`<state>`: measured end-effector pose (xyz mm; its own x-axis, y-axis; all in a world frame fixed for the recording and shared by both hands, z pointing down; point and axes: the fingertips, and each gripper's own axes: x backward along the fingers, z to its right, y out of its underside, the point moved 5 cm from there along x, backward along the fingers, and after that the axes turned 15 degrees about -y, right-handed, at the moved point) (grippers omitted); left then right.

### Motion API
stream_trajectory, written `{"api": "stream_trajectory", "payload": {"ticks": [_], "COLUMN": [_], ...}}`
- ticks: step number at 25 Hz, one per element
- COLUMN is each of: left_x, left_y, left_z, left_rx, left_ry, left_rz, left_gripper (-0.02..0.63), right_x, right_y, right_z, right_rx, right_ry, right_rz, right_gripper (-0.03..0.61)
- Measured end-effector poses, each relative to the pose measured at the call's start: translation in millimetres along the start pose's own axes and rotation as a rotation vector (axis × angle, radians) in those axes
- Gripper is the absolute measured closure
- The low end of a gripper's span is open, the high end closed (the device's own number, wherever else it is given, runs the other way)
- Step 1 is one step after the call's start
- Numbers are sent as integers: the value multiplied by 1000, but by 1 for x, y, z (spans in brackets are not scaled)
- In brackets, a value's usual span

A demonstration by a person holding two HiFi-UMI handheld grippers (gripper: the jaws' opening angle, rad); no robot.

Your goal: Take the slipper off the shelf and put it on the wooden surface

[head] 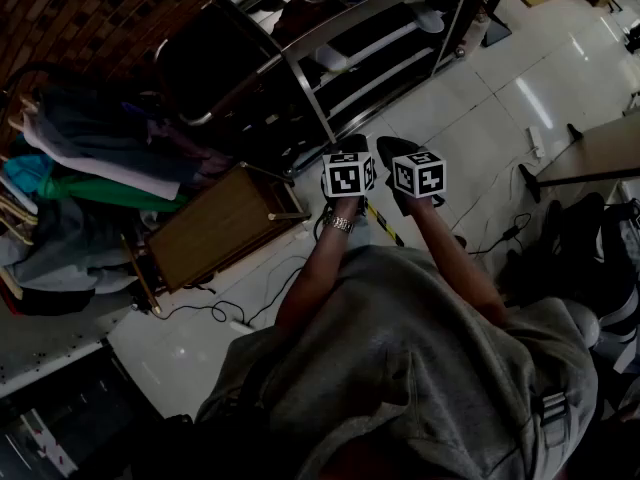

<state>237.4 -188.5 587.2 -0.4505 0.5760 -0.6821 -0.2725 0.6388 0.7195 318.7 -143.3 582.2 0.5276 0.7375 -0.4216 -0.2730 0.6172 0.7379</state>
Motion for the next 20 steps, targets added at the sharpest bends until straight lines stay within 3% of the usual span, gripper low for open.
{"api": "stream_trajectory", "payload": {"ticks": [5,11,16,20], "left_x": [-52,-91,-100,-107], "left_y": [-64,-68,-71,-63], "left_z": [-21,-28,-42,-71], "left_rx": [6,33,55,99], "left_ry": [31,30,4,-88], "left_rz": [26,-36,-69,-112], "left_gripper": [612,612,612,612], "right_x": [-56,-99,-152,-221], "right_y": [-51,-63,-54,-50], "right_z": [51,114,191,235], "right_rx": [-23,-125,-420,-684], "right_ry": [55,45,16,-9], "right_rz": [7,-4,44,156], "right_gripper": [577,573,364,176]}}
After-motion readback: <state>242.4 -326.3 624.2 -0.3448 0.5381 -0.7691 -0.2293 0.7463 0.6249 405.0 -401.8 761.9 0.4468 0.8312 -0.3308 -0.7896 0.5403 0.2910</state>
